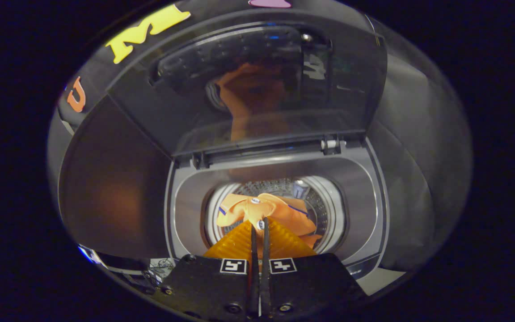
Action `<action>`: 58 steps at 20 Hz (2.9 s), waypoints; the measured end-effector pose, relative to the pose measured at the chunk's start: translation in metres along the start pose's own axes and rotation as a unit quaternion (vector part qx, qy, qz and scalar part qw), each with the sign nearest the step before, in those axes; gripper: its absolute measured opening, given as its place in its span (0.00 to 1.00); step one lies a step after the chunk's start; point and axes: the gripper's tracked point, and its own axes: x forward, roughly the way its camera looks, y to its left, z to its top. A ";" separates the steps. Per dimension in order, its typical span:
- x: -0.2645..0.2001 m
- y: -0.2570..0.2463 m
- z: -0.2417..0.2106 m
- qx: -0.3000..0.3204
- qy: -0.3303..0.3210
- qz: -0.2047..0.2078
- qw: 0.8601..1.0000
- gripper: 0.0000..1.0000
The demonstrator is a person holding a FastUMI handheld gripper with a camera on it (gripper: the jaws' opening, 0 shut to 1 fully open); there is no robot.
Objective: Put the clothes into the washing machine and then close the washing machine lid.
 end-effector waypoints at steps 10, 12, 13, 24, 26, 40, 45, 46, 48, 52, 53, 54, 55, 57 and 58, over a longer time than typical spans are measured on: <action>0.015 -0.018 -0.030 0.028 0.067 -0.041 0.997 0.05; 0.014 -0.018 -0.029 0.033 0.068 -0.045 0.996 0.06; 0.015 -0.018 -0.031 0.035 0.070 -0.046 0.996 0.06; 0.018 -0.017 -0.037 0.017 0.061 -0.052 0.997 0.27; 0.016 -0.016 -0.037 0.013 0.061 -0.050 0.997 0.53; -0.002 -0.017 -0.024 -0.049 -0.038 -0.080 0.995 0.80; -0.026 -0.007 0.016 -0.114 -0.109 -0.087 0.984 0.80; -0.033 -0.005 0.024 -0.124 -0.121 -0.092 0.981 0.80; -0.043 0.000 0.036 -0.127 -0.137 -0.090 0.978 0.80; -0.065 0.011 0.070 -0.111 -0.171 -0.076 0.976 0.80; -0.070 0.012 0.080 -0.110 -0.181 -0.070 0.975 0.80; -0.076 0.015 0.090 -0.110 -0.188 -0.071 0.973 0.80; -0.084 0.015 0.102 -0.112 -0.197 -0.071 0.971 0.80; -0.097 0.019 0.125 -0.111 -0.215 -0.071 0.968 0.80; -0.101 0.021 0.136 -0.110 -0.222 -0.070 0.966 0.80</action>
